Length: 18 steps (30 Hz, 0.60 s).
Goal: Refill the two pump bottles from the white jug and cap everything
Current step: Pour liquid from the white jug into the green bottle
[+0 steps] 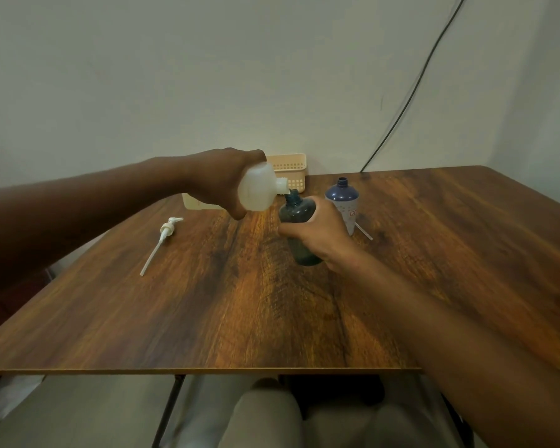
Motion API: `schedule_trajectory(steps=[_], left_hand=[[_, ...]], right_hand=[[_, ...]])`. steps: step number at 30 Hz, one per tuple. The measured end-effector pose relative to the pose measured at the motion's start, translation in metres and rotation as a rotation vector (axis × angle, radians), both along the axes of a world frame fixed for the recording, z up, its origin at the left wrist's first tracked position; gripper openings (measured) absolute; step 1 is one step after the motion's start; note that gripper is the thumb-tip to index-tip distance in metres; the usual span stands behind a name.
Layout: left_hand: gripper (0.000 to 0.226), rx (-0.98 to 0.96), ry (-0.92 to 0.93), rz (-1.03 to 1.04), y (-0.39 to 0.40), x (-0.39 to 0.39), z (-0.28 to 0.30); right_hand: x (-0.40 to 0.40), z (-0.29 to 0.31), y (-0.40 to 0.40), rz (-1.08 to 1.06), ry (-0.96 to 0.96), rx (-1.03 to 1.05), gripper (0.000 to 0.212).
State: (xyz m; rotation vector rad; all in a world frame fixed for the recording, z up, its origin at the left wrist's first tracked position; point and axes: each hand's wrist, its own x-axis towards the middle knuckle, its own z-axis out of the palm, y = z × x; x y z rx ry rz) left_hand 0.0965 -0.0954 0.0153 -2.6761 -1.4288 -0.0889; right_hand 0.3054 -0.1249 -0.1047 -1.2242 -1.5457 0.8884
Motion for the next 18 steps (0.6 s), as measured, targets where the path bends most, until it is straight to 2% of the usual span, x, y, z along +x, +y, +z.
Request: schedule_trajectory(steps=[8, 14, 18], left_hand=[[0.094, -0.005, 0.001, 0.002, -0.0020, 0.0007, -0.0023], [0.094, -0.004, 0.002, -0.001, -0.0015, 0.0006, -0.0024], [0.093, -0.006, -0.011, -0.005, -0.0015, 0.0008, -0.0028]], right_hand=[[0.0012, -0.0015, -0.0021, 0.003, -0.008, 0.020, 0.057], [0.0008, -0.0023, -0.0022, -0.009, -0.014, 0.013, 0.064], [0.0004, -0.0022, -0.0025, -0.002, 0.004, 0.022, 0.054]])
